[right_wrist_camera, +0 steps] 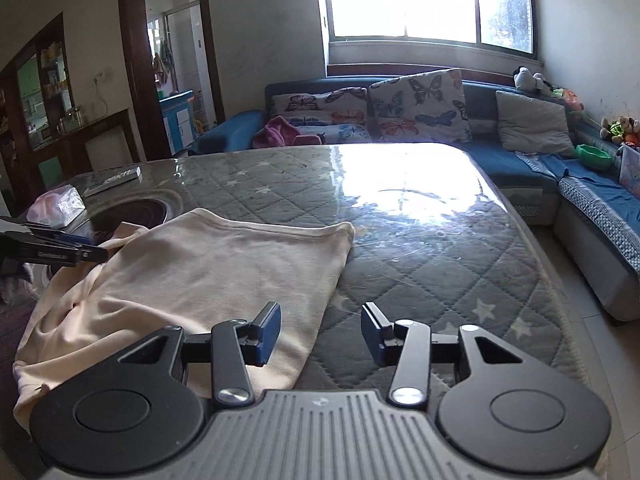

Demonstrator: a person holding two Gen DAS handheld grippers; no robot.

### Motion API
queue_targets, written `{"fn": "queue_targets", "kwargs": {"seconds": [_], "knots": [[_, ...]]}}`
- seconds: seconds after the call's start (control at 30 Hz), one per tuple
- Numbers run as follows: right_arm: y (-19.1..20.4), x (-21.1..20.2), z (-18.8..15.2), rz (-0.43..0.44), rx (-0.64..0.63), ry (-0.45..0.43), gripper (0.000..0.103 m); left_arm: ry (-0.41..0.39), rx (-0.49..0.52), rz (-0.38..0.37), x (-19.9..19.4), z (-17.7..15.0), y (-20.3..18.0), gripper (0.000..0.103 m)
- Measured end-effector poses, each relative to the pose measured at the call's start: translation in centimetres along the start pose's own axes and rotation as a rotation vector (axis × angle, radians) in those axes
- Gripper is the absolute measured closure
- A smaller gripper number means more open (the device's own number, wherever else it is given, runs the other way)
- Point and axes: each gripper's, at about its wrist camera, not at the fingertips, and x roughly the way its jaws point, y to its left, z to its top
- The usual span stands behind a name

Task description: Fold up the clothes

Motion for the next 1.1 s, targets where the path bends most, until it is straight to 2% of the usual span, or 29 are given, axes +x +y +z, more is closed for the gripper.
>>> {"fn": "queue_targets", "kwargs": {"seconds": [0.07,0.17,0.47,0.67,0.77,0.9,1.0,1.1], "knots": [[0.1,0.3,0.0,0.000,-0.003,0.007,0.058,-0.005,-0.028,0.002,0.2,-0.4,0.8,0.089],[0.1,0.4,0.2,-0.005,-0.005,0.011,0.058,-0.030,-0.121,0.013,-0.9,-1.0,3.0,0.095],[0.3,0.7,0.6,-0.001,-0.022,0.011,0.058,-0.092,-0.366,0.103,-6.4,-4.4,9.4,0.095],[0.4,1.2,0.8,0.017,-0.026,0.030,0.058,-0.004,-0.395,0.196,-7.3,-8.2,11.4,0.091],[0.4,1.5,0.8,0.022,-0.030,0.038,0.058,0.000,-0.430,0.233,-7.9,-8.8,12.6,0.089],[0.4,1.7,1.1,0.025,-0.034,0.039,0.058,-0.014,-0.427,0.266,-8.5,-8.2,12.7,0.088],[0.1,2.2,1.5,0.022,-0.029,0.045,0.058,-0.036,-0.410,0.257,-8.6,-7.1,11.9,0.088],[-0.2,3.1,2.0,0.029,-0.019,0.056,0.058,-0.036,-0.384,0.180,-7.6,-5.5,10.4,0.088]]}}
